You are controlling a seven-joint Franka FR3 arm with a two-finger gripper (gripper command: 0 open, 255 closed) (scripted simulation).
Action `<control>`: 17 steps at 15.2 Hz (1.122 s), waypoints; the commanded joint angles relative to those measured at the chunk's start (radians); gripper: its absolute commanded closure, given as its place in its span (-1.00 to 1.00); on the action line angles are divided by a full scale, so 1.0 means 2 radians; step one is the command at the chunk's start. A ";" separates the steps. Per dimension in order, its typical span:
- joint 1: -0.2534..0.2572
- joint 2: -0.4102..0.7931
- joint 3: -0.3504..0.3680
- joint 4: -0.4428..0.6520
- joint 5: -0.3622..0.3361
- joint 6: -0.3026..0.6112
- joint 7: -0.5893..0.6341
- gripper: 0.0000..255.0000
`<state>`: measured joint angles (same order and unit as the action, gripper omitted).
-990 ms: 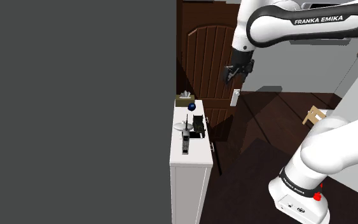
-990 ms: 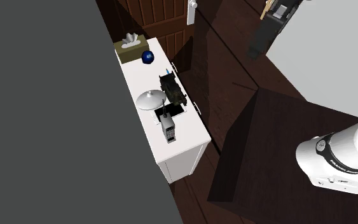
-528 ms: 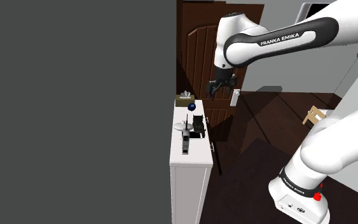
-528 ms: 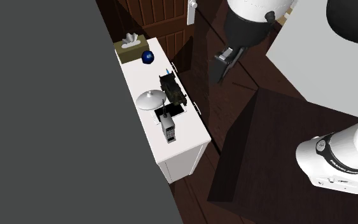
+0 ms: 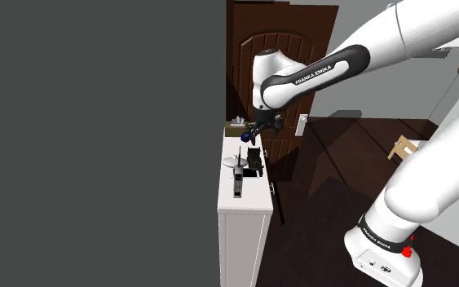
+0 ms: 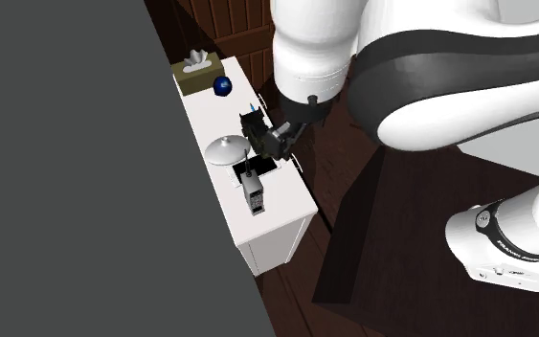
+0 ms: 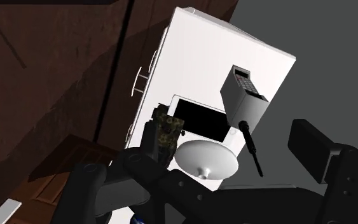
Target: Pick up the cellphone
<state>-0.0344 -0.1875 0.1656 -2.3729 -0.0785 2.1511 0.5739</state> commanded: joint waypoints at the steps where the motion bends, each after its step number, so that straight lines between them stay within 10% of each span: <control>1: -0.001 0.036 0.005 0.004 -0.005 0.026 0.021 -1.00; 17: 0.024 0.321 -0.004 0.148 -0.054 0.121 0.152 -1.00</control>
<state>0.0144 0.4352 0.1622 -2.0825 -0.1830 2.3804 0.8749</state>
